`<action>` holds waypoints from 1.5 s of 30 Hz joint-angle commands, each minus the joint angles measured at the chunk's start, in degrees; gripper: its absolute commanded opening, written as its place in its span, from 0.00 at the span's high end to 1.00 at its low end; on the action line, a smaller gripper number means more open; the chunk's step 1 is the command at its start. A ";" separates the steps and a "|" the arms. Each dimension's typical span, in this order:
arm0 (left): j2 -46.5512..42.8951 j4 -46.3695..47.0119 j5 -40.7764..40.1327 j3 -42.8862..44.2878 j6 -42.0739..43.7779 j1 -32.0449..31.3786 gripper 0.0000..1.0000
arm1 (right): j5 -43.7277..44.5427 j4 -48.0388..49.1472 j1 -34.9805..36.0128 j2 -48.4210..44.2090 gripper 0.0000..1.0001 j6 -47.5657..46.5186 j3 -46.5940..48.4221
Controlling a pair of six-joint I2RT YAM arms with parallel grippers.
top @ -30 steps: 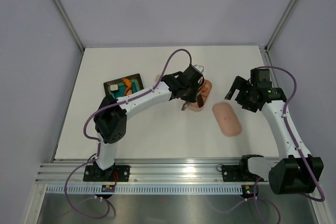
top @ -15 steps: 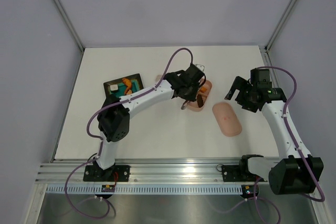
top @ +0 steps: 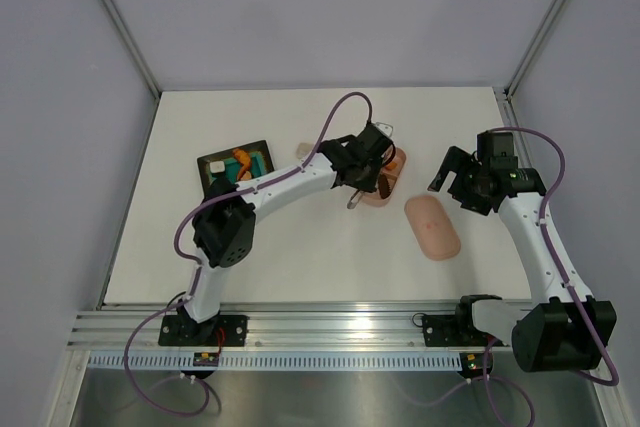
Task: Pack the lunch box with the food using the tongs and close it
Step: Adjust the fake food in the packing box.
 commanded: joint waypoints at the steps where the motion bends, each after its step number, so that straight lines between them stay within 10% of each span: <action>1: -6.14 5.55 -1.55 -5.49 1.51 0.24 0.91 | -0.27 0.57 0.00 -1.22 0.01 -0.71 -0.25; 23: -2.64 -4.02 3.72 0.89 0.98 0.24 0.83 | -1.07 0.92 0.00 -0.70 0.01 -0.80 0.11; 45: -5.44 5.01 1.52 -4.19 2.56 0.24 1.00 | -0.71 1.10 0.00 -0.52 0.01 -0.71 -0.33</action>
